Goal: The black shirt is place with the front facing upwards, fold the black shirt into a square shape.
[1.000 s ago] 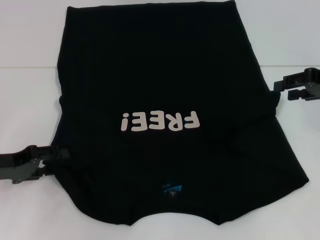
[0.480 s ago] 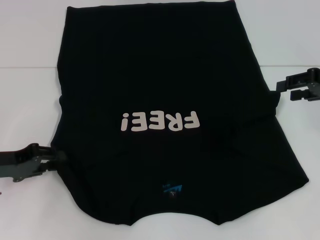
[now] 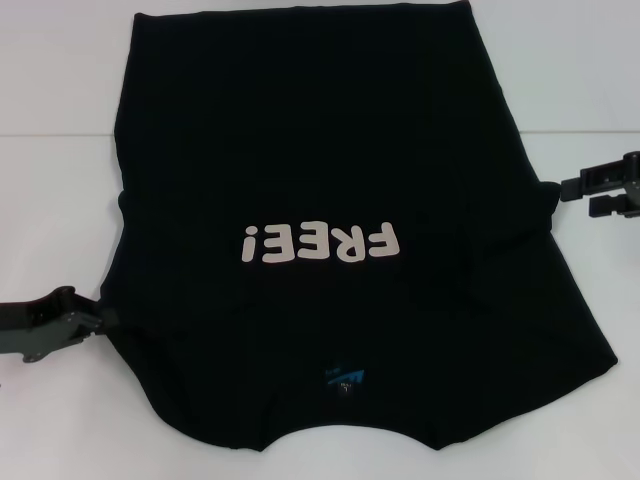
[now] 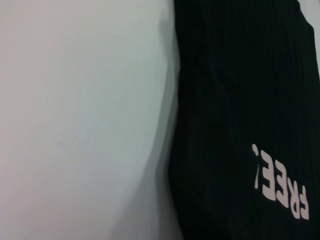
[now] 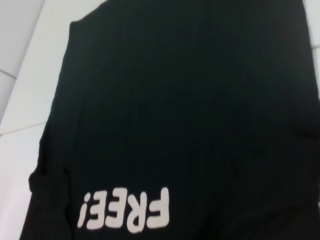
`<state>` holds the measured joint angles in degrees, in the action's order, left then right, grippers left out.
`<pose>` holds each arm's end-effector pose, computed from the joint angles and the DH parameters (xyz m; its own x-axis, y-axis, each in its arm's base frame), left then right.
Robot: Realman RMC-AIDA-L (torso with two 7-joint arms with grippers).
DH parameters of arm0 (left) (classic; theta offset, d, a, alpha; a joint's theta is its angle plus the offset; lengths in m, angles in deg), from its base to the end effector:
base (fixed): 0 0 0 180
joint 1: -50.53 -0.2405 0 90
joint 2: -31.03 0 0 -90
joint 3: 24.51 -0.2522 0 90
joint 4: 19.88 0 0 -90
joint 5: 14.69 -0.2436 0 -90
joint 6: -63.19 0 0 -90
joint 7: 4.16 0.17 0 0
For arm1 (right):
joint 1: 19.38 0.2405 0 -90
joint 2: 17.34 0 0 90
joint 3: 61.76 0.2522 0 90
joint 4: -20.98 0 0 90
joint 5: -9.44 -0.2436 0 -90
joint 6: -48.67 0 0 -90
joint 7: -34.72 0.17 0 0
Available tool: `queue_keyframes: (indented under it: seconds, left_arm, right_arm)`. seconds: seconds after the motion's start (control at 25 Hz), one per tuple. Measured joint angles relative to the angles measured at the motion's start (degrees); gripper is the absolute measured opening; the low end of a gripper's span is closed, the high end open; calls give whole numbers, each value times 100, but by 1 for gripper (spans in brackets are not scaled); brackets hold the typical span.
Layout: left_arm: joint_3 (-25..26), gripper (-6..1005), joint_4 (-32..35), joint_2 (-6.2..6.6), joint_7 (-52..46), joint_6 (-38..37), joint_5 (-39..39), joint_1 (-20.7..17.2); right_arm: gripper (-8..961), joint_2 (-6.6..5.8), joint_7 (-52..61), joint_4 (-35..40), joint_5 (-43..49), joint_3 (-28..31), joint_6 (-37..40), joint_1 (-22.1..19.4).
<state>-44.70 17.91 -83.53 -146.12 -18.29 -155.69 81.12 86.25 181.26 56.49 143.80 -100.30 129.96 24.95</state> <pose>-0.3727 0.3603 0.0334 -0.1457 0.8711 0.4690 0.9893 0.1300 0.0659 0.2785 0.4564 0.0872 0.1853 -0.9010 -0.3922 -0.9815 -0.1499 -0.1194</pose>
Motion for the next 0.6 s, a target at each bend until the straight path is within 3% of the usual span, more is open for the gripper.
queue_keyframes:
  seconds: [0.12, 0.36, 0.48, 0.6]
  left_arm:
    - [55, 84, 16, 3, 209, -134, 117, -28]
    - [77, 37, 11, 21, 326, -191, 256, -44]
    - [67, 37, -3, 28, 327, -147, 260, -2]
    - [62, 37, -3, 29, 327, -127, 261, 29]
  right_arm:
    - [613, -60, -44, 1, 24, -4, 233, -90]
    - [613, -298, -105, 47, 286, -15, 830, -315]
    - [613, -331, -105, 143, 574, -13, 927, -372]
    - [612, -280, -200, 159, 790, -30, 925, -379]
